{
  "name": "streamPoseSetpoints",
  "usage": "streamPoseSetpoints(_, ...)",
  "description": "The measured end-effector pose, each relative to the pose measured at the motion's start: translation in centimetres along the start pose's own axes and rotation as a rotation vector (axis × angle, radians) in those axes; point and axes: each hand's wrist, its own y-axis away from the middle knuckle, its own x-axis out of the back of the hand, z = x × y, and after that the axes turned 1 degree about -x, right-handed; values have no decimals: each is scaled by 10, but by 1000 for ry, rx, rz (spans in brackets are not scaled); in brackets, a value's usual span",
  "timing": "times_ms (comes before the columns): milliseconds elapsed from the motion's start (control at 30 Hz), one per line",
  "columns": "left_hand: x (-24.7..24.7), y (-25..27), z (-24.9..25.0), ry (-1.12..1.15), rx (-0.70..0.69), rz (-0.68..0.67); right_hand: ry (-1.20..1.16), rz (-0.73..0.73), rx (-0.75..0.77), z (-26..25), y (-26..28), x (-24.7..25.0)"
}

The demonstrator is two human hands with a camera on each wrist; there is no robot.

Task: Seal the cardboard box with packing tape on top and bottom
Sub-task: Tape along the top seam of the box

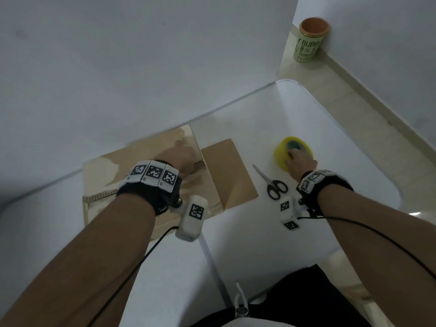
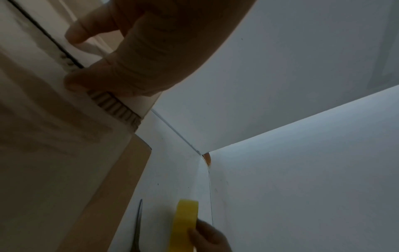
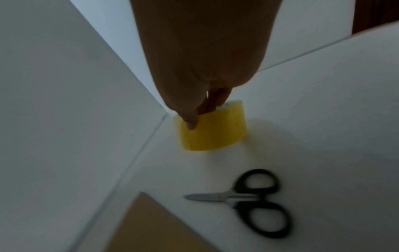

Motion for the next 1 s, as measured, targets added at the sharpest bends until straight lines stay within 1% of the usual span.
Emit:
streamPoseSetpoints(67, -3, -1, -5, 36, -16, 1, -223, -6, 69, -21, 4, 12)
streamPoseSetpoints(133, -6, 1, -14, 126, -40, 26, -479, -36, 171, -49, 12, 30)
streamPoseSetpoints(233, -17, 10, -33, 363, -78, 124, -795, -118, 304, -103, 37, 60)
streamPoseSetpoints(300, -30, 20, -50, 558, -89, 210, -914, -218, 409, -141, 59, 75)
streamPoseSetpoints(333, -38, 25, -59, 649, -84, 250, -921, -262, 462, -159, 70, 79)
streamPoseSetpoints(400, -53, 35, -76, 757, -59, 326, -884, -337, 542, -189, 90, 80)
streamPoseSetpoints(500, -72, 46, -94, 810, -5, 406, -816, -416, 589, -222, 117, 66)
streamPoseSetpoints(600, -89, 52, -111, 721, 14, 450, -703, -446, 613, -247, 137, 44)
streamPoseSetpoints(700, -107, 64, -128, 578, 82, 464, -542, -414, 666, -261, 150, 20)
streamPoseSetpoints(800, -124, 79, -150, 508, 177, 443, -469, -363, 713, -268, 157, 7)
streamPoseSetpoints(833, -131, 84, -159, 471, 187, 435, -449, -352, 722, -270, 158, 6)
streamPoseSetpoints(900, -146, 89, -173, 405, 154, 438, -415, -359, 723, -272, 158, 4)
streamPoseSetpoints(1000, -168, 93, -185, 461, 65, 493, -438, -350, 700, -276, 159, 1)
